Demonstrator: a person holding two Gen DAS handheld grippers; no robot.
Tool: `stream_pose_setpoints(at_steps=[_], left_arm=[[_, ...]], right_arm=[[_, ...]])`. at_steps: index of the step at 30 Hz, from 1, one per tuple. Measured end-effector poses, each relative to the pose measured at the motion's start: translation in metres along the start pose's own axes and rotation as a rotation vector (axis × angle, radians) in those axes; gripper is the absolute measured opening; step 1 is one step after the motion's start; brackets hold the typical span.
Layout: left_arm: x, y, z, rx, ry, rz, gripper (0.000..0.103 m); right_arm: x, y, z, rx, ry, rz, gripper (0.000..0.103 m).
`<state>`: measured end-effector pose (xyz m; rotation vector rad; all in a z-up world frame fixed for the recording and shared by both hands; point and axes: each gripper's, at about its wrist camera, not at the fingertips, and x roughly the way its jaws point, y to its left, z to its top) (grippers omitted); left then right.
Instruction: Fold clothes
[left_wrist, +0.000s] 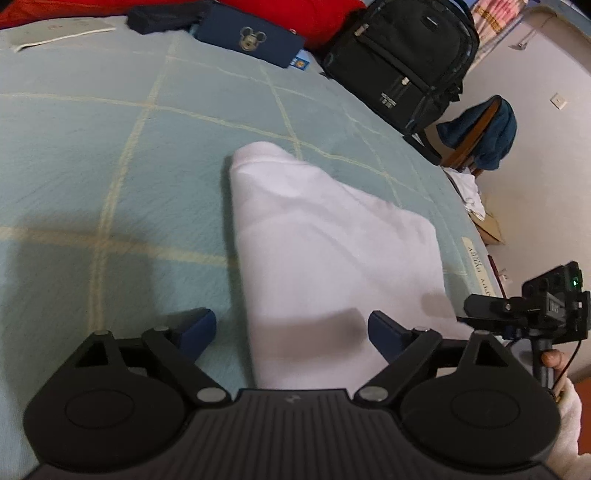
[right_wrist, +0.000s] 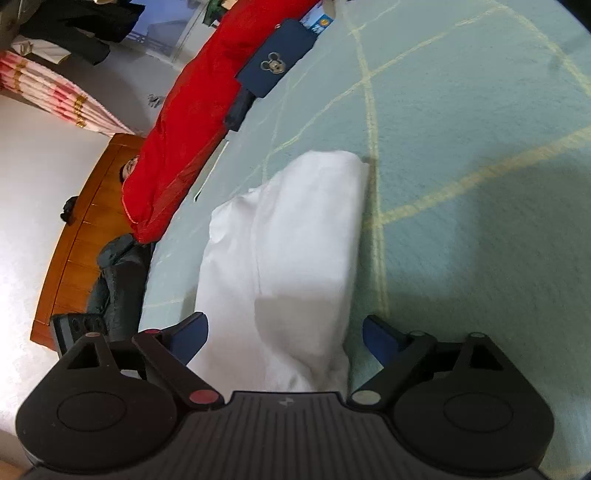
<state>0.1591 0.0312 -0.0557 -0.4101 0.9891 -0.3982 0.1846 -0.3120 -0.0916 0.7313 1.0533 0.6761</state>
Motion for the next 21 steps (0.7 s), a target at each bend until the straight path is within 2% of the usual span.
stream_pose_setpoints(at_steps=[7,15,21], left_arm=[[0.020,-0.005,0.015,-0.013,0.017,-0.063,0.091],[0.005,0.002,0.001,-0.048,0.069,-0.148,0.091],[0.010,0.004,0.004,-0.071,0.076,-0.167,0.091]], right_arm=[[0.021,0.018,0.015,-0.060,0.025,-0.004,0.102],[0.018,0.026,0.004,-0.102,0.014,-0.024,0.103],[0.017,0.030,-0.002,-0.137,0.018,-0.046,0.103]])
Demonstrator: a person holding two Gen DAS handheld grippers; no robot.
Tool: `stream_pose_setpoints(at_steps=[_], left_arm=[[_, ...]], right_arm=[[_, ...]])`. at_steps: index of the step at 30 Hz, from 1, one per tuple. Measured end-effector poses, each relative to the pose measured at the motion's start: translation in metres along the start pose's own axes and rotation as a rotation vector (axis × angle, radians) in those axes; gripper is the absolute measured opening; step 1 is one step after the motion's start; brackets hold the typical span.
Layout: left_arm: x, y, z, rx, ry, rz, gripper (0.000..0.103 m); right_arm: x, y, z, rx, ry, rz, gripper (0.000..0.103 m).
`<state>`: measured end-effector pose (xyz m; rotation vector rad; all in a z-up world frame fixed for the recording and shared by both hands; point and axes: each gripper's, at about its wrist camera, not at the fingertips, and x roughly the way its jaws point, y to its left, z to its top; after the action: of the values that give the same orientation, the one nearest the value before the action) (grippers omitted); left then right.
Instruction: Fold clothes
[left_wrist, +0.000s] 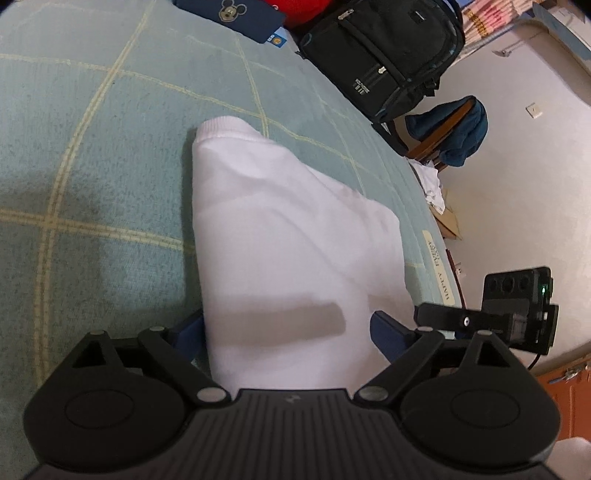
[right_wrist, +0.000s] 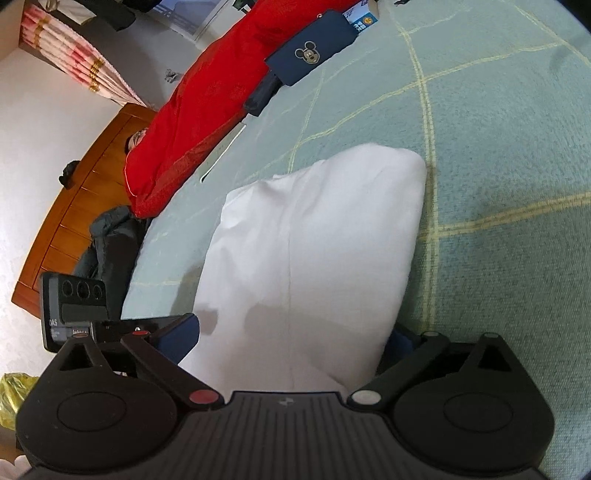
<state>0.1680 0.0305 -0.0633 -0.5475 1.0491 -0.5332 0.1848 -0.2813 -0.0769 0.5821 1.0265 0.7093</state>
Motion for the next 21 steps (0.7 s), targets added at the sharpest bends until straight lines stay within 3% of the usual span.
stream_pose_setpoints(at_steps=[13,21], left_arm=[[0.012,0.003,0.010,-0.039,-0.020,-0.047,0.092],[0.009,0.003,0.003,-0.049,0.006,-0.074,0.092]], right_arm=[[0.004,-0.003,0.006,0.004,-0.002,0.021,0.103],[-0.007,-0.014,-0.009,0.036,-0.004,0.111,0.103]])
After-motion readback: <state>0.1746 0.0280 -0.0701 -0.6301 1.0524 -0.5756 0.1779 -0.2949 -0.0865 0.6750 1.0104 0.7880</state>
